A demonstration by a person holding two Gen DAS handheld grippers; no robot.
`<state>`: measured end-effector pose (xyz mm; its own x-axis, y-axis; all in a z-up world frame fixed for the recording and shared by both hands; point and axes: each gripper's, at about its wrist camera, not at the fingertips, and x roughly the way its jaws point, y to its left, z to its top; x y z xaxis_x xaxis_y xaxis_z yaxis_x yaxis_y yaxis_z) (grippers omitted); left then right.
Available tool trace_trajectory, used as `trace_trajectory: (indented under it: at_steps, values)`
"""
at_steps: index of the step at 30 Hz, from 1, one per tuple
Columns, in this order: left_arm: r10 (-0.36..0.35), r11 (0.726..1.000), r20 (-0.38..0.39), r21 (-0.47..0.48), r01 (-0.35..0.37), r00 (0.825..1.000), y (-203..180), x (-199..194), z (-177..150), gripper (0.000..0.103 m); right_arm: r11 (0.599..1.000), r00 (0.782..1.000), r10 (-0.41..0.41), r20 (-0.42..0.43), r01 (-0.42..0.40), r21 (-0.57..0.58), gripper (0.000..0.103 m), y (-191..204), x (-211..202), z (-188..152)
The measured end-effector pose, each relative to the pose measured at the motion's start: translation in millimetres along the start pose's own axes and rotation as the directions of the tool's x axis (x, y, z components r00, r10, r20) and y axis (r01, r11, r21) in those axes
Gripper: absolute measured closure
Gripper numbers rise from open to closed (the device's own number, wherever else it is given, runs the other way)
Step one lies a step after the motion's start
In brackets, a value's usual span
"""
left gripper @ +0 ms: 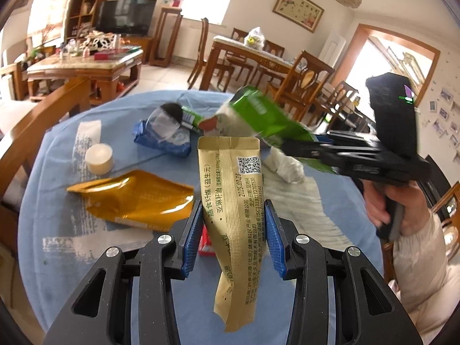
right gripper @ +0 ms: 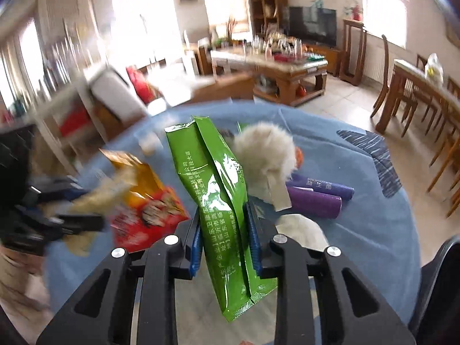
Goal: Collect trash
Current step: 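Carry both wrappers to the black bin and open both grippers over it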
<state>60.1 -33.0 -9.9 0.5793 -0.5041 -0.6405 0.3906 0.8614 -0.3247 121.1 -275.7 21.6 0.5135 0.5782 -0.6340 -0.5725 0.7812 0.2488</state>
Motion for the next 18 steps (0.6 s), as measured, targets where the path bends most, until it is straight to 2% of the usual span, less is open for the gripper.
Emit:
trace_trajectory:
  at_steps: [3, 7, 9, 15, 17, 18]
  values:
    - [-0.011, 1.0, 0.025, 0.009, 0.011, 1.0, -12, 2, 8, 0.062, 0.992, 0.993, 0.069, 0.095, -0.078, 0.098, 0.076, -9, -23, -7]
    - [-0.031, 0.999, 0.054, 0.026, 0.029, 0.998, -33, 8, 22, 0.062, 0.953, 0.964, 0.154, 0.219, -0.203, 0.223, 0.077, -30, -50, -19]
    - [-0.043, 0.998, 0.062, 0.037, 0.041, 0.997, -44, 13, 30, 0.062, 0.936, 0.949, 0.163, 0.271, -0.235, 0.262, 0.077, -42, -65, -26]
    - [-0.117, 0.99, 0.071, 0.089, 0.111, 0.991, -95, 43, 54, 0.062, 0.92, 0.928, 0.048, 0.368, -0.184, 0.346, 0.076, -77, -109, -46]
    - [-0.149, 0.985, 0.065, 0.102, 0.141, 0.987, -114, 57, 60, 0.062, 0.917, 0.925, -0.008, 0.38, -0.145, 0.372, 0.076, -92, -124, -55]
    - [-0.164, 0.982, 0.057, 0.107, 0.157, 0.985, -122, 63, 61, 0.062, 0.915, 0.922, -0.061, 0.383, -0.102, 0.391, 0.076, -101, -133, -61]
